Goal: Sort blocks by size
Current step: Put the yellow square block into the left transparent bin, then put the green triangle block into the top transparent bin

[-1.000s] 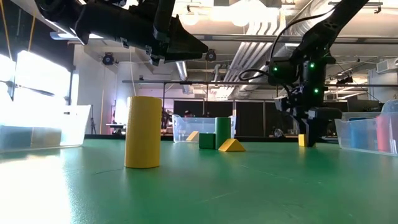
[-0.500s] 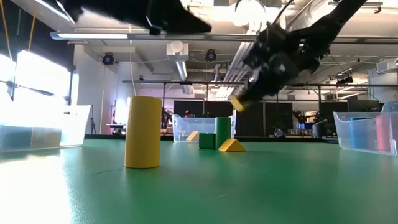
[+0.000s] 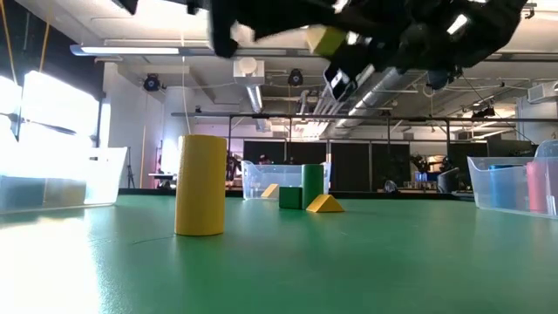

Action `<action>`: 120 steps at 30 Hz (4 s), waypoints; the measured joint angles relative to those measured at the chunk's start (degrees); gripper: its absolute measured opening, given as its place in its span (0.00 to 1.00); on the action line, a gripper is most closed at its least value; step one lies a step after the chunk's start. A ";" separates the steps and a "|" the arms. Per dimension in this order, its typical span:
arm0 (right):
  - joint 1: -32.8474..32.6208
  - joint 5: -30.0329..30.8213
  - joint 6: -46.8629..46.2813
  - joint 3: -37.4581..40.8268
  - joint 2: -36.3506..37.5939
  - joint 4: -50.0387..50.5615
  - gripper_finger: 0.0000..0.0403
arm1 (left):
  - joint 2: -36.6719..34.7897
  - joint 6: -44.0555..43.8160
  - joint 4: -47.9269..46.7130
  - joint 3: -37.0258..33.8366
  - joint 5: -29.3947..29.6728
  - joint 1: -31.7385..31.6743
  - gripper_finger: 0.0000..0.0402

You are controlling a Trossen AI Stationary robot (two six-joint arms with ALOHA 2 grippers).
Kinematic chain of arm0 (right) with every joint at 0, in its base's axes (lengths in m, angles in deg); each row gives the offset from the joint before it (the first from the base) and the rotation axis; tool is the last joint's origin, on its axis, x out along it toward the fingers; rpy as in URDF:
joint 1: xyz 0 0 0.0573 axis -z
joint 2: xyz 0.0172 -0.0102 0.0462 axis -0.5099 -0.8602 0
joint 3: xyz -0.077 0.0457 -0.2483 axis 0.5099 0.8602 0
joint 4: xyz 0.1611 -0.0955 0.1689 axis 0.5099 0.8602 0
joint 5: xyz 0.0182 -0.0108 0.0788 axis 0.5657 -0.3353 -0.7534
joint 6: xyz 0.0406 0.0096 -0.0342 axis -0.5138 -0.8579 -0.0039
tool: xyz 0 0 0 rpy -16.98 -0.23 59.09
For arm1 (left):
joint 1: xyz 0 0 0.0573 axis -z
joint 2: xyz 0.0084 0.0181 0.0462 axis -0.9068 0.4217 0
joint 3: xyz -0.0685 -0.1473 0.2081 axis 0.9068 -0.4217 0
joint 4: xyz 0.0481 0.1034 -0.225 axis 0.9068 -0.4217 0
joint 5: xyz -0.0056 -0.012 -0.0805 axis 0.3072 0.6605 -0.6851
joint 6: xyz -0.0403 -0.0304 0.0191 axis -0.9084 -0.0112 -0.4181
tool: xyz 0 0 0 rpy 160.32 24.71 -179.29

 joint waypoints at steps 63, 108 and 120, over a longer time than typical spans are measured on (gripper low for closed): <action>-4.38 10.00 0.89 0.22 -0.42 2.36 0.46 | 1.10 -23.87 -12.59 9.30 41.85 10.40 0.27; -5.51 13.32 3.70 0.02 -0.05 5.44 0.47 | -16.42 -130.41 -102.11 -8.49 -20.10 9.63 0.55; -7.01 23.68 6.48 -0.02 -0.05 5.42 0.47 | -22.79 -126.54 -97.79 -6.31 -11.73 7.86 0.56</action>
